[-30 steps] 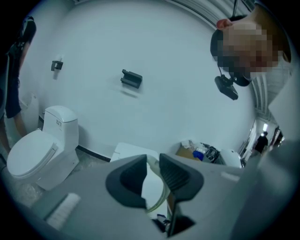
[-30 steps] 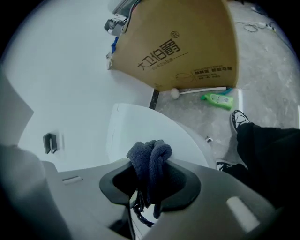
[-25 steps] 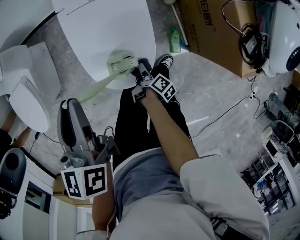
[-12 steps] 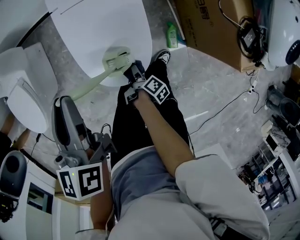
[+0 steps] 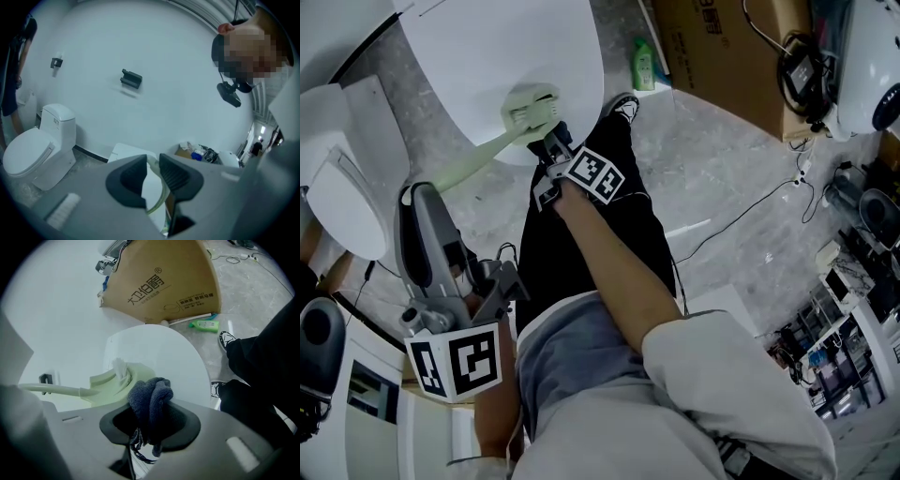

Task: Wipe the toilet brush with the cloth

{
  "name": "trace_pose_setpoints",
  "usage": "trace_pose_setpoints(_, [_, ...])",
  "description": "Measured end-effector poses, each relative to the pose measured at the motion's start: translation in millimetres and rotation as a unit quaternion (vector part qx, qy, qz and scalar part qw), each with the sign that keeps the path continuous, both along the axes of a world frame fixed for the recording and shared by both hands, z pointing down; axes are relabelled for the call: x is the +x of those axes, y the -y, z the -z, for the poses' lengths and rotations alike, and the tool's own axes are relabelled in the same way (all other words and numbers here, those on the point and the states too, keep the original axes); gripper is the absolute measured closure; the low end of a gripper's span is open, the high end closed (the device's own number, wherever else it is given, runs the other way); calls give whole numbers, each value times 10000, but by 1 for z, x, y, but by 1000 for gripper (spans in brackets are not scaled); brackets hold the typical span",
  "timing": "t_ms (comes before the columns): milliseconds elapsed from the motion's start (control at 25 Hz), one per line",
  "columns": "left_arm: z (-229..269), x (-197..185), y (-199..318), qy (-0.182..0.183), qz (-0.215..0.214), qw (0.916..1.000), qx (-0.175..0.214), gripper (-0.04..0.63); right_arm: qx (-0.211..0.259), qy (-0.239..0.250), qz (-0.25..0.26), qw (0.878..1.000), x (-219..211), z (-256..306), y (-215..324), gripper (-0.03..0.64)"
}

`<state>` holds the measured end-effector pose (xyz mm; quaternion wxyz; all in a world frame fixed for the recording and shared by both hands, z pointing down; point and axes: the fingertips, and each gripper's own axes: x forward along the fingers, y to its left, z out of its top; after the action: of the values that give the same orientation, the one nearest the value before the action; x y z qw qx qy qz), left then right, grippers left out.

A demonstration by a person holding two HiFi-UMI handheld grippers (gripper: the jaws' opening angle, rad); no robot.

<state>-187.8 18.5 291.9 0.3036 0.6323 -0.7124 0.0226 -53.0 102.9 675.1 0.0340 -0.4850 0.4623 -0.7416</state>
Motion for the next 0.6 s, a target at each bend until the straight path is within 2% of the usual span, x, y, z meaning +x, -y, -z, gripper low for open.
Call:
trace_pose_setpoints(240, [-1, 1, -1, -15, 1, 10000, 6, 595, 112, 168, 574, 9982, -27, 5, -7, 520])
trace_pose_setpoints(600, [-1, 0, -2, -33, 25, 10000, 23, 595, 155, 281, 758, 9966, -48, 12, -10, 520])
